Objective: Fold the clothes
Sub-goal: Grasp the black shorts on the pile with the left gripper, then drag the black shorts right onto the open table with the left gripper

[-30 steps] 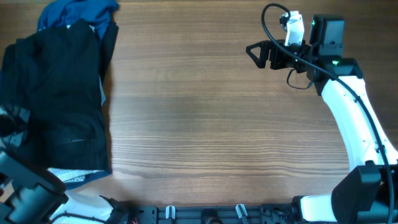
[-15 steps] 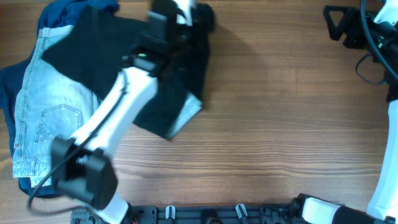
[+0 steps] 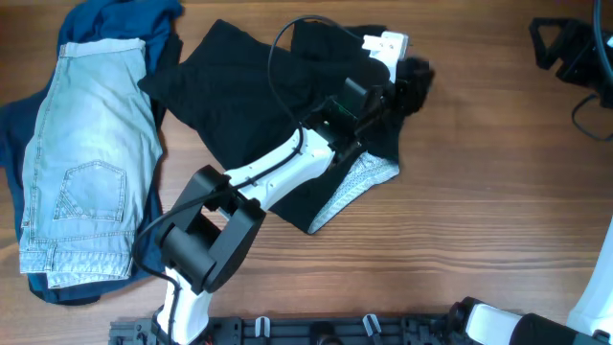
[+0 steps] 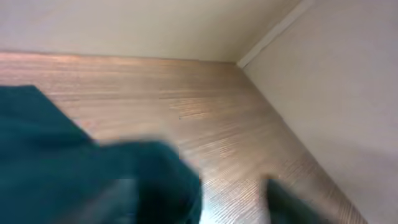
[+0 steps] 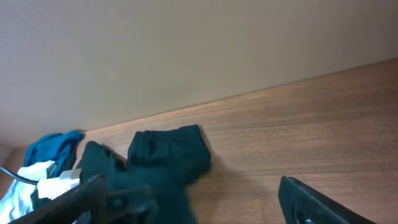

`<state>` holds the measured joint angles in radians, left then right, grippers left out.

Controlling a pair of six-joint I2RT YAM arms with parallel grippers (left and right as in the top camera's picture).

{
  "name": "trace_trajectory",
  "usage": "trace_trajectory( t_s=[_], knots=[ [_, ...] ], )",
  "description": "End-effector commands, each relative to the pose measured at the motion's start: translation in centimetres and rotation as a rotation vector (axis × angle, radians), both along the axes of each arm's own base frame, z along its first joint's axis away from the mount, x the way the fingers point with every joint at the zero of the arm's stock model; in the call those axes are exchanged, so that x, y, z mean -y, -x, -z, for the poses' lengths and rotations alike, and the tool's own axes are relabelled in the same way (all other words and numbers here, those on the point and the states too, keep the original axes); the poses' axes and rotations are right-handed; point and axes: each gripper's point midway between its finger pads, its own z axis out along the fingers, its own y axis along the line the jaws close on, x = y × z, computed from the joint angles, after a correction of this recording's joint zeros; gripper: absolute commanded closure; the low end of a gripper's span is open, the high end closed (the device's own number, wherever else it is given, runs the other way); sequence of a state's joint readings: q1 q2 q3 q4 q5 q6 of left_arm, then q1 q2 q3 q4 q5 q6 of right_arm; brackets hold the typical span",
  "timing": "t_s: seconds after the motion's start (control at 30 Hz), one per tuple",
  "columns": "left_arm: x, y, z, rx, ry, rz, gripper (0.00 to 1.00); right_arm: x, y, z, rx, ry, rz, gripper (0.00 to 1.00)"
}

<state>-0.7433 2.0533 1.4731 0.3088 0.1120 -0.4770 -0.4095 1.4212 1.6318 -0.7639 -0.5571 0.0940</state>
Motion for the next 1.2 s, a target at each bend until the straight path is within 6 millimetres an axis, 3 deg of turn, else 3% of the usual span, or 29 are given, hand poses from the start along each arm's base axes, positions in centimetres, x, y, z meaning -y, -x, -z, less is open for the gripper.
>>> trace_trajectory(
  t_s=[0.0, 0.03, 0.07, 0.17, 0.2, 0.27, 0.33, 0.37, 0.4, 0.47, 0.53, 0.63, 0.77, 0.87, 0.9, 0.93, 0.97, 1.0, 1.1, 1.17],
  knots=[
    [-1.8, -0.2, -3.3, -0.012, 0.028, 0.000, 0.00, -0.1, 0.1, -0.1, -0.002, -0.006, -0.010, 0.11],
    [-3.5, 0.3, -5.7, -0.025, 0.040, 0.032, 0.00, -0.1, 0.2, 0.1, -0.012, -0.011, -0.010, 0.11],
    [-6.5, 0.6, -7.1, -0.073, 0.012, 0.006, 0.00, -0.3, 0.5, 0.6, -0.037, -0.022, -0.011, 0.11],
    [-13.4, 2.5, -6.2, -0.231, -0.143, -0.067, 0.00, -1.6, 2.3, 3.6, -0.189, -0.082, -0.031, 0.11],
    [-17.4, 4.4, -4.9, -0.342, -0.236, -0.106, 0.00, -2.9, 3.1, 4.9, -0.258, -0.106, -0.060, 0.12],
    [-21.9, 6.9, -2.9, -0.512, -0.319, -0.164, 0.00, -6.4, 3.8, 6.3, -0.334, -0.107, -0.157, 0.12],
    [-26.5, 8.1, -0.6, -0.722, -0.325, -0.355, 0.00, -11.0, 3.6, 8.0, -0.398, -0.081, -0.237, 0.14],
    [-28.5, 8.0, 0.1, -0.783, -0.307, -0.462, 0.00, -12.7, 3.3, 9.2, -0.443, -0.070, -0.215, 0.15],
    [-30.9, 7.4, 0.6, -0.831, -0.265, -0.611, 0.00, -15.5, 2.7, 11.8, -0.520, -0.070, -0.158, 0.20],
    [-33.8, 6.6, 0.6, -0.844, -0.229, -0.763, 0.00, -17.2, 2.2, 14.0, -0.572, -0.073, -0.097, 0.30],
    [-37.3, 5.8, 0.7, -0.850, -0.192, -0.897, 0.00, -20.0, 1.4, 18.6, -0.656, -0.063, 0.007, 0.34],
    [-39.6, 5.5, 0.7, -0.863, -0.169, -0.952, 0.00, -22.4, 1.0, 23.2, -0.751, -0.056, 0.085, 0.34],
    [-40.7, 5.4, 0.7, -0.865, -0.158, -0.978, 0.00, -22.8, 0.3, 29.8, -0.863, -0.042, 0.242, 0.32],
    [-40.8, 5.4, 0.7, -0.861, -0.165, -0.981, 0.00, -22.0, 0.2, 31.7, -0.884, 0.003, 0.284, 0.30],
    [-40.8, 5.4, 0.8, -0.863, -0.166, -0.980, 0.00, -21.9, 0.3, 32.1, -0.892, 0.015, 0.283, 0.43],
    [-40.7, 5.4, 0.9, -0.865, -0.168, -0.979, 0.00, -21.7, 0.2, 32.0, -0.888, 0.040, 0.251, 0.69],
    [-40.5, 5.4, 1.0, -0.869, -0.172, -0.969, 0.02, -21.2, 0.0, 31.7, -0.882, 0.051, 0.239, 0.87],
    [-40.0, 5.4, 1.2, -0.870, -0.184, -0.940, 0.05, -20.3, -0.3, 30.8, -0.868, 0.053, 0.209, 0.96],
    [-37.5, 5.6, 1.8, -0.866, -0.245, -0.839, 0.14, -17.7, -1.4, 27.2, -0.800, 0.002, 0.128, 0.96],
    [-34.2, 6.1, 2.4, -0.848, -0.317, -0.674, 0.23, -13.9, -2.0, 23.2, -0.711, -0.056, 0.089, 0.95]
  ],
)
